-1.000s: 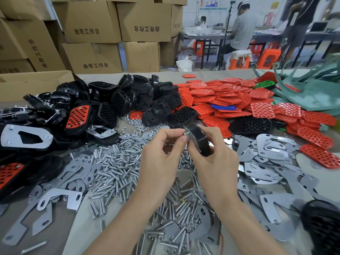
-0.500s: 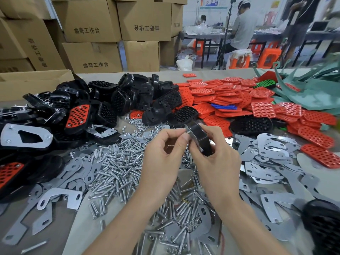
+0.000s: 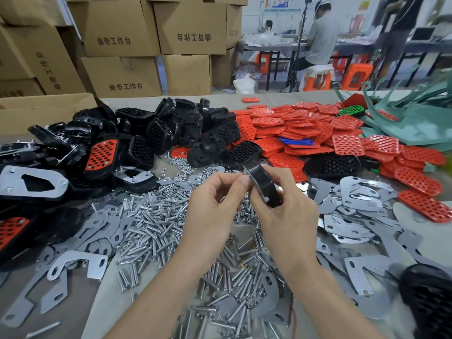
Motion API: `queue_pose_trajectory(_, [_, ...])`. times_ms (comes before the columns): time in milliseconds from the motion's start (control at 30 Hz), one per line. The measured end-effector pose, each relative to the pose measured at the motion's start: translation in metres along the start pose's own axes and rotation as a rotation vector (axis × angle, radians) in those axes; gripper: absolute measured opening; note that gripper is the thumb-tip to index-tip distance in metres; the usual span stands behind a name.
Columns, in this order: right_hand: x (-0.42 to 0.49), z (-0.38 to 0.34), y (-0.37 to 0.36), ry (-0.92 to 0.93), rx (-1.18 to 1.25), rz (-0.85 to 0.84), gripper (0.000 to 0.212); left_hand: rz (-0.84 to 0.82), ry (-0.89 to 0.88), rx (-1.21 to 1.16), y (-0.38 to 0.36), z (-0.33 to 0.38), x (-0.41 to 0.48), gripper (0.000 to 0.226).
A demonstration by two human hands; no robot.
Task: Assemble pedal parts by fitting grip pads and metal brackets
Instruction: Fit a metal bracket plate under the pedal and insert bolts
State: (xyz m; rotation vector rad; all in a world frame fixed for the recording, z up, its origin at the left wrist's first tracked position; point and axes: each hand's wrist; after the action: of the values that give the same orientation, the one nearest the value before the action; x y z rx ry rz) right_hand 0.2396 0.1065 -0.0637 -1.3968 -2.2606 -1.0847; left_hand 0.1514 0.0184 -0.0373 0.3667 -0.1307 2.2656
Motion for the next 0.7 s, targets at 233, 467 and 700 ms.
queue_pose_trajectory(233, [-0.0002,0.0017,-0.003,0.019,-0.02,0.0,0.027,0.026,-0.082,0.121,-0.0007,-0.0005,-0.0009,0.017])
queue_pose_trajectory(467, [0.0016,0.0037,-0.0035,-0.025,0.063,0.002,0.022,0.046,-0.107,0.115,-0.0038,0.002,-0.0051,0.014])
queue_pose_trajectory(700, [0.0014,0.0042,-0.0037,-0.035,0.054,-0.002,0.021,0.06,-0.083,0.221,-0.0048,0.0016,-0.0064,0.007])
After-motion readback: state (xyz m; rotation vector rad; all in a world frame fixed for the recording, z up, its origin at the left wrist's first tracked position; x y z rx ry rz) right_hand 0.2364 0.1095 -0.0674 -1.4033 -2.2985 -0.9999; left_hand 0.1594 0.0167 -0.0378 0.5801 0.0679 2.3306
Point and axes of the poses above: each hand's wrist, its own x-axis towards the middle knuckle, its own y-axis out of the back of the hand, z = x × y, and after that the axes turned 7 degrees about -z, right-handed
